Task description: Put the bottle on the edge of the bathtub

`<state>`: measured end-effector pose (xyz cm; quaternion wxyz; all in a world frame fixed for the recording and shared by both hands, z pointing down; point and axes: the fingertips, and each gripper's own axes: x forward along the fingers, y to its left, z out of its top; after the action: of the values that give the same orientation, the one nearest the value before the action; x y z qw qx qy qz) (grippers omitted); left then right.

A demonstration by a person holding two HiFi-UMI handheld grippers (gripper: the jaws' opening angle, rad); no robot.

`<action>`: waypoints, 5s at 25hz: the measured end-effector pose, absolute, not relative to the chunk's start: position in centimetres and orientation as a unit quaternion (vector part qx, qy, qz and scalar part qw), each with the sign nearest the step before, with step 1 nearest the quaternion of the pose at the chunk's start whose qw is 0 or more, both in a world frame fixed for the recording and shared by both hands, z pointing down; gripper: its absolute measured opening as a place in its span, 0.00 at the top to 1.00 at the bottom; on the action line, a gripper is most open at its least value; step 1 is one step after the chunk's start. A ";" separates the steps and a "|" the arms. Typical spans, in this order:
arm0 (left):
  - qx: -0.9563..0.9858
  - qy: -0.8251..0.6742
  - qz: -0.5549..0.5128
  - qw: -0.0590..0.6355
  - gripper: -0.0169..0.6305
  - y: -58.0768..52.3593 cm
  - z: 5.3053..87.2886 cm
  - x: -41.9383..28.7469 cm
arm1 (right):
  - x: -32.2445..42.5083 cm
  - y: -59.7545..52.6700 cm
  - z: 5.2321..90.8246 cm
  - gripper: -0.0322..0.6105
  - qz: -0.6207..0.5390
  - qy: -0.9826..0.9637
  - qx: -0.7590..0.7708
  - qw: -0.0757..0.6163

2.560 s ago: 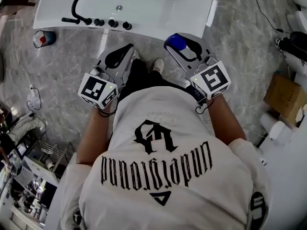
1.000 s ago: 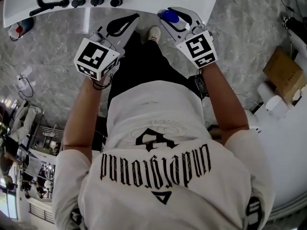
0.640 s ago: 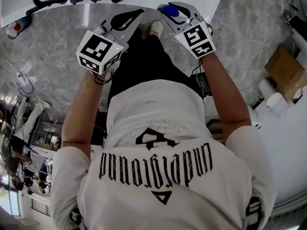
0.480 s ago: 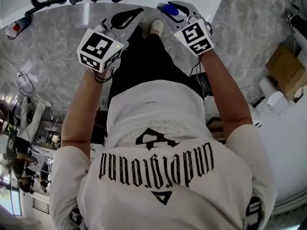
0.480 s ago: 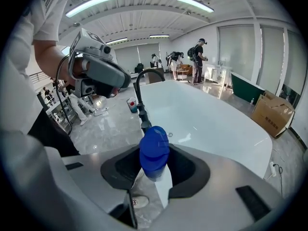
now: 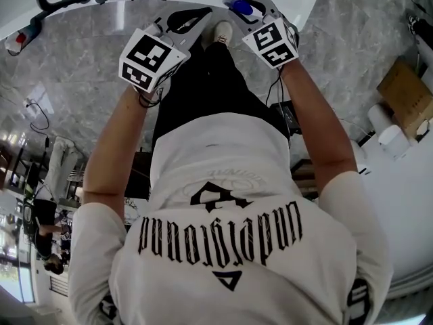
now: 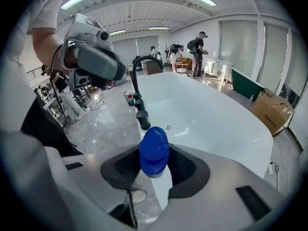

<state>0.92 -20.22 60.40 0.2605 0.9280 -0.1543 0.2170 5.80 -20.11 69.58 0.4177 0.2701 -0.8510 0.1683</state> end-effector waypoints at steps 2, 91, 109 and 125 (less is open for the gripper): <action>0.928 -0.146 0.217 0.264 0.95 -19.8 60.7 1.1 | 6.0 -20.1 70.2 0.70 0.164 -0.848 0.268 0.426; 0.929 -0.365 -0.001 0.063 0.95 -13.1 25.4 -2.6 | 9.8 -14.6 24.3 0.93 -0.060 -0.932 0.344 0.099; 0.939 -0.330 0.027 0.090 0.95 -6.9 28.0 -8.2 | 4.2 -9.9 26.4 0.93 -0.019 -0.933 0.343 0.109; 0.954 -0.289 0.032 0.077 0.95 1.6 29.1 -17.1 | -4.2 -0.2 27.0 0.93 -0.014 -0.909 0.399 0.118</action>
<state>-17.09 1.64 29.09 0.0767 0.9537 -0.2891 0.0315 -4.21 -0.18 27.02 0.1183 0.3989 -0.9092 -0.0137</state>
